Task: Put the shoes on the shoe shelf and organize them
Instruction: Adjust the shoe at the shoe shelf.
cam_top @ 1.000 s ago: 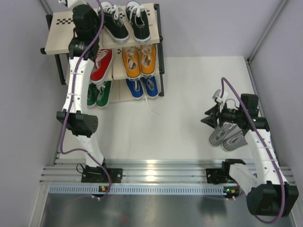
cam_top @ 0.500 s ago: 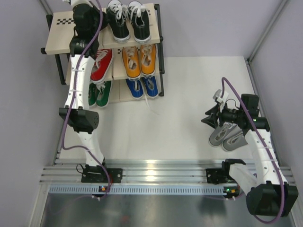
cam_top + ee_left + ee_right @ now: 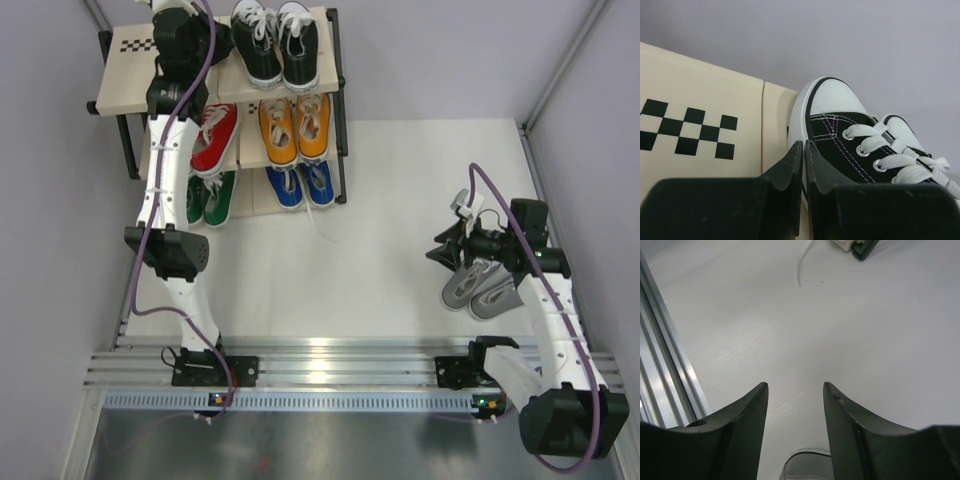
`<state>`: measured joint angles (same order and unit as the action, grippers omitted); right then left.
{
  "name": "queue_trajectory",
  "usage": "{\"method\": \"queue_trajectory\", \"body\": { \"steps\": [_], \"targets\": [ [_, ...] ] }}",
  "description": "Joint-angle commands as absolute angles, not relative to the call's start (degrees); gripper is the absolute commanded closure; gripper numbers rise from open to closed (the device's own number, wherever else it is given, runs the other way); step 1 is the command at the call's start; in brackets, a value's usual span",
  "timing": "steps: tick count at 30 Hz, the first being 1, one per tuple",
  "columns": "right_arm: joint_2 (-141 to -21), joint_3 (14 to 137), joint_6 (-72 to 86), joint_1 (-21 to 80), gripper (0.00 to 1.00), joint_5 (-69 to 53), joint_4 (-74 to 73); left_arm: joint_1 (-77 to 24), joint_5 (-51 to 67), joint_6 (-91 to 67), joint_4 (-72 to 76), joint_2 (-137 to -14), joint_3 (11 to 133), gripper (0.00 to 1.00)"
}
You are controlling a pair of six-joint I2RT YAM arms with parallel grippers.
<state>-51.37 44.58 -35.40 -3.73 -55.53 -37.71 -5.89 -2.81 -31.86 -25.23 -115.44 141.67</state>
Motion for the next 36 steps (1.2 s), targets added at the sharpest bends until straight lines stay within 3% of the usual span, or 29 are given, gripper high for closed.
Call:
{"method": "queue_trajectory", "body": {
  "steps": [1,9,14,20,23,25,30,36],
  "targets": [
    [-50.36,46.14,-36.83,-4.92,0.52,-57.22,-37.62,-7.29,5.45,-33.22,-25.93,-117.25,142.65,0.88],
    [-50.36,46.14,-36.83,-5.19,0.52,-57.48,-37.62,-6.59,4.57,-34.63,-25.93,-115.76,142.82,0.82],
    [-50.54,47.89,-38.14,-5.19,0.52,-59.85,-39.28,-2.99,4.3,-36.65,-25.93,-111.37,142.3,0.68],
    [-54.22,61.67,-43.68,-4.22,0.5,-62.22,-49.12,-0.44,7.9,-37.97,-25.75,-104.69,139.84,0.59],
    [-59.65,75.62,-39.76,-1.33,0.52,-60.58,-50.45,-0.44,14.92,-38.14,-25.23,-100.82,136.5,0.53],
    [-61.95,81.01,-35.61,5.25,0.55,-56.71,-47.22,-0.44,19.24,-36.92,-25.05,-96.45,132.29,0.46],
    [-72.93,99.64,-23.13,23.6,0.66,-40.53,-40.62,-0.97,23.9,-35.07,-22.6,-83.43,117.71,0.43],
    [-86.56,116.26,-14.59,33.3,0.83,-29.55,-33.32,-1.14,27.07,-31.38,-18.9,-60.24,88.71,0.4]
  ]
}}
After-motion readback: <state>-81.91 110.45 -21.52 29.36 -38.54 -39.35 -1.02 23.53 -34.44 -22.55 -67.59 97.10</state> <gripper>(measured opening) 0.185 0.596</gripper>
